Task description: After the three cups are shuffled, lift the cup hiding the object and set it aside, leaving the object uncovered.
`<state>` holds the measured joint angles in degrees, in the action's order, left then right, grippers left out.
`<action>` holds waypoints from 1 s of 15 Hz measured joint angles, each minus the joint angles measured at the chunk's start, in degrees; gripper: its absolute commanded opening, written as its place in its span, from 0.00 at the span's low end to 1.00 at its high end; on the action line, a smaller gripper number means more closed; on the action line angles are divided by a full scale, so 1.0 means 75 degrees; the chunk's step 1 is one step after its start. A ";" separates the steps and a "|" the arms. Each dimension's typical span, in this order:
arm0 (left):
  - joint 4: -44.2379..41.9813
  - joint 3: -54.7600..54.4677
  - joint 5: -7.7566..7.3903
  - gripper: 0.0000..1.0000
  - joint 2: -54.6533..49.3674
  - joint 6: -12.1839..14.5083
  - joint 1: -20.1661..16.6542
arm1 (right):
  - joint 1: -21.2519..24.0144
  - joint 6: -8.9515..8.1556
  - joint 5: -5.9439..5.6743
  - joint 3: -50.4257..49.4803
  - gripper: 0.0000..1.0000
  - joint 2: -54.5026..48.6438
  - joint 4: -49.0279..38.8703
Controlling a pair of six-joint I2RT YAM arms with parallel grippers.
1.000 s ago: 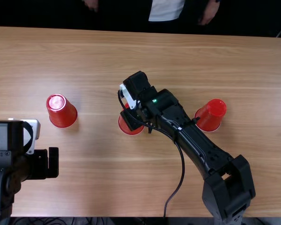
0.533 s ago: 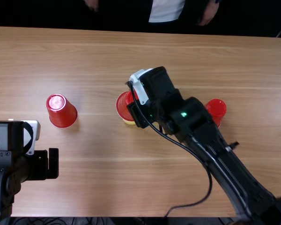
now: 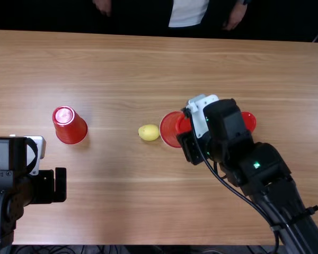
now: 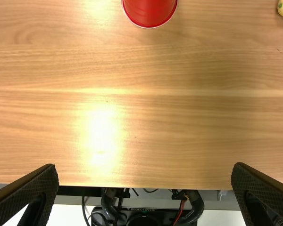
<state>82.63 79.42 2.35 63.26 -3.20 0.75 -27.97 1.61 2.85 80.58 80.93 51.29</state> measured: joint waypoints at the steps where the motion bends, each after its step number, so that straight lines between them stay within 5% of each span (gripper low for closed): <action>1: 0.0000 0.0000 0.0000 1.00 0.0000 -0.0003 0.0000 | 0.0000 -0.0003 0.0006 -0.0382 0.07 0.0003 -0.0032; 8: 0.0020 0.0000 0.0000 1.00 -0.0003 -0.0003 0.0000 | 0.0134 0.0000 0.0015 -0.1789 0.16 0.0367 -0.0050; 9: 0.0017 0.0000 0.0003 1.00 0.0000 0.0000 0.0000 | 0.0134 0.0000 0.0012 -0.1888 0.26 0.0600 -0.0055; 11: 0.0020 0.0000 0.0000 1.00 0.0000 -0.0003 0.0000 | 0.0134 -0.0006 0.0015 -0.1993 0.82 0.0772 -0.0073; 12: 0.0017 0.0000 0.0000 1.00 0.0000 0.0000 0.0000 | 0.0134 0.0000 0.0012 -0.1990 1.00 0.0775 -0.0230; 15: 0.0015 0.0000 0.0000 1.00 0.0000 -0.0003 0.0000 | 0.0134 0.0000 0.0012 -0.1993 1.00 0.0921 -0.0574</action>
<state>82.74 79.42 2.35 63.26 -3.22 0.75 -26.96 1.61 2.94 65.63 87.83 46.98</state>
